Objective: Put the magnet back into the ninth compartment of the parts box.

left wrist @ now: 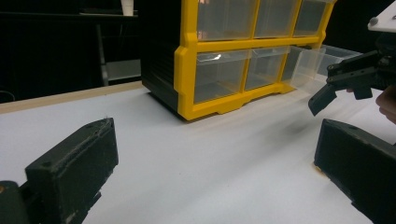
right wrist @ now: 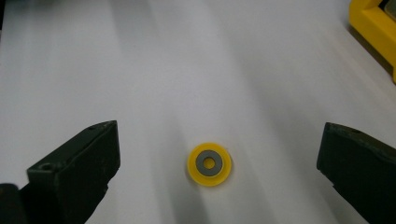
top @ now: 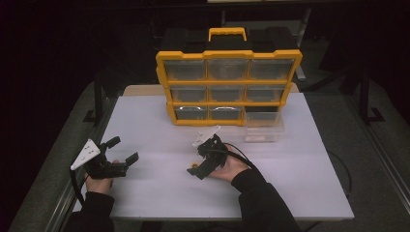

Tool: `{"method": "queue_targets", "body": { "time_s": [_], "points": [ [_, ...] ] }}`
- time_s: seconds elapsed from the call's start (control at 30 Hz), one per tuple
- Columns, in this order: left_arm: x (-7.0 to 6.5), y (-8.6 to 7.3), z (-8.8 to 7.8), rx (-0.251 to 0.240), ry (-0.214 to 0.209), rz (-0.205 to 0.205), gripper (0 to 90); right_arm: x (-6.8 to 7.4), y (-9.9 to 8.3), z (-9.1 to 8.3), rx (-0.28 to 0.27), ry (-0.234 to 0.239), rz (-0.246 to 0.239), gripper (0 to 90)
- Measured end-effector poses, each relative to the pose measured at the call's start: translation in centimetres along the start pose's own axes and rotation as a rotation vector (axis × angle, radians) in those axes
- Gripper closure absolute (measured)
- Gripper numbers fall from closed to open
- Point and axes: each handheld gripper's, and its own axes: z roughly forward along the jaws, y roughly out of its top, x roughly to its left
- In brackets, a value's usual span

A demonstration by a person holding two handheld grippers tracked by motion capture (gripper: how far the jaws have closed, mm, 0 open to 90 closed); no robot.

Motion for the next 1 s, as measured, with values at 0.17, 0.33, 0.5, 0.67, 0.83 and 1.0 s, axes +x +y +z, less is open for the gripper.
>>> {"method": "queue_targets", "body": {
  "time_s": [0.17, 0.33, 0.5, 0.67, 0.83, 1.0],
  "points": [
    [0.0, 0.0, 0.0, 0.000, 0.000, -0.001, 0.0, -0.1, -0.1, 0.5, 0.010, 0.006, 0.013, 0.0],
    [0.0, 0.0, 0.0, 0.000, -0.001, -0.002, 0.0, -0.2, -0.2, 1.0, 0.015, 0.009, 0.016, 0.0],
    [0.0, 0.0, 0.0, 0.000, 0.000, -0.001, 0.0, -0.2, -0.3, 1.5, 0.031, 0.004, 0.016, 0.0],
    [0.0, 0.0, 0.0, -0.001, -0.001, -0.001, 0.0, -0.3, -0.4, 1.8, 0.043, 0.008, 0.029, 0.0],
    [0.0, 0.0, 0.0, -0.001, -0.001, -0.002, 0.0, -0.3, -0.6, 2.0, 0.070, 0.008, 0.054, 0.0],
    [0.0, 0.0, 0.0, 0.000, -0.001, -0.002, 0.0, -0.3, -0.7, 2.1, 0.069, 0.016, 0.048, 6.4]
  ]
}}
